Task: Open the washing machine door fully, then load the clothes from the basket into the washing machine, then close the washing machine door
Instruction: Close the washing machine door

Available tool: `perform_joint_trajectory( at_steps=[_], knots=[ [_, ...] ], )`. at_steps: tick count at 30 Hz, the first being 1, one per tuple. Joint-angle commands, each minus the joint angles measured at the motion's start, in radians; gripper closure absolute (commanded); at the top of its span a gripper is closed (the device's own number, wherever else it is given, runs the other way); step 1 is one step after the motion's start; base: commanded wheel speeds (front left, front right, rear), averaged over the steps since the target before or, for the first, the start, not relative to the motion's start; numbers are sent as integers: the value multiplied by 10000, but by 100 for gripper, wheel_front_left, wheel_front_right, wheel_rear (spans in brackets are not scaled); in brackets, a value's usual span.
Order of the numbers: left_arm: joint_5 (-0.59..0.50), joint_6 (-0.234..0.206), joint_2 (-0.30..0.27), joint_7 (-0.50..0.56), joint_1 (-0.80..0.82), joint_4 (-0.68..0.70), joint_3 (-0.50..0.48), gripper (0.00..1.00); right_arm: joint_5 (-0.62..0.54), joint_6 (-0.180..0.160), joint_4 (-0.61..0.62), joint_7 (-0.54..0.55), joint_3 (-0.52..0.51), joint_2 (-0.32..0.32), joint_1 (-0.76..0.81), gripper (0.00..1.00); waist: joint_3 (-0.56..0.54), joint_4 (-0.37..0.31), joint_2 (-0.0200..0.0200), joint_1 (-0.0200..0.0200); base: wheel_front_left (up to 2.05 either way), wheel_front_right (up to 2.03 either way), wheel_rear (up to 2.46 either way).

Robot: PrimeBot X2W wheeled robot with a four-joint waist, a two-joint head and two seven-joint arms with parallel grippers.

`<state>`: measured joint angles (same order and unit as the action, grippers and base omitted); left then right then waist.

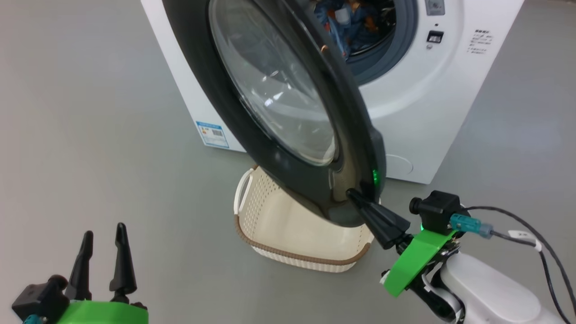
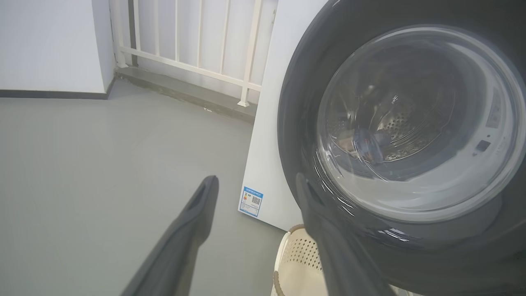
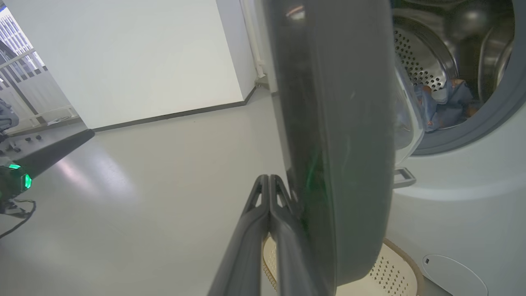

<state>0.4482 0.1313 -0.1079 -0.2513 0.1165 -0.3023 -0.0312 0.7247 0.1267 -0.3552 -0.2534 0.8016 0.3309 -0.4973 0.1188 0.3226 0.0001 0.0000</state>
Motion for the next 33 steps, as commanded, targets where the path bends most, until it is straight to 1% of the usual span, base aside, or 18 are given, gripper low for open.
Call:
perform_joint_trajectory(
  at_steps=[1,10,22,26,33],
  knots=[
    [52,-6,-167,-105,383,247,-266,0,125,40,57,-84,-18,134,-254,100,245,149,-1,0,0,0,0],
    [99,-6,-63,-105,687,252,-159,0,69,40,-242,-84,-610,575,-786,100,984,496,-1,0,0,0,0],
    [148,-6,-20,-105,1140,360,-2,0,-173,40,-649,-84,-1935,977,-1480,100,1985,678,-1,0,0,0,0],
    [171,-6,-67,-105,1378,440,50,0,-198,40,-787,-84,-2333,1177,-1919,100,2431,724,-1,0,0,0,0],
    [205,-6,-92,-105,1739,552,161,0,-160,40,-1075,-84,-2647,1492,-3098,100,3151,792,-1,0,0,0,0]
  ],
)
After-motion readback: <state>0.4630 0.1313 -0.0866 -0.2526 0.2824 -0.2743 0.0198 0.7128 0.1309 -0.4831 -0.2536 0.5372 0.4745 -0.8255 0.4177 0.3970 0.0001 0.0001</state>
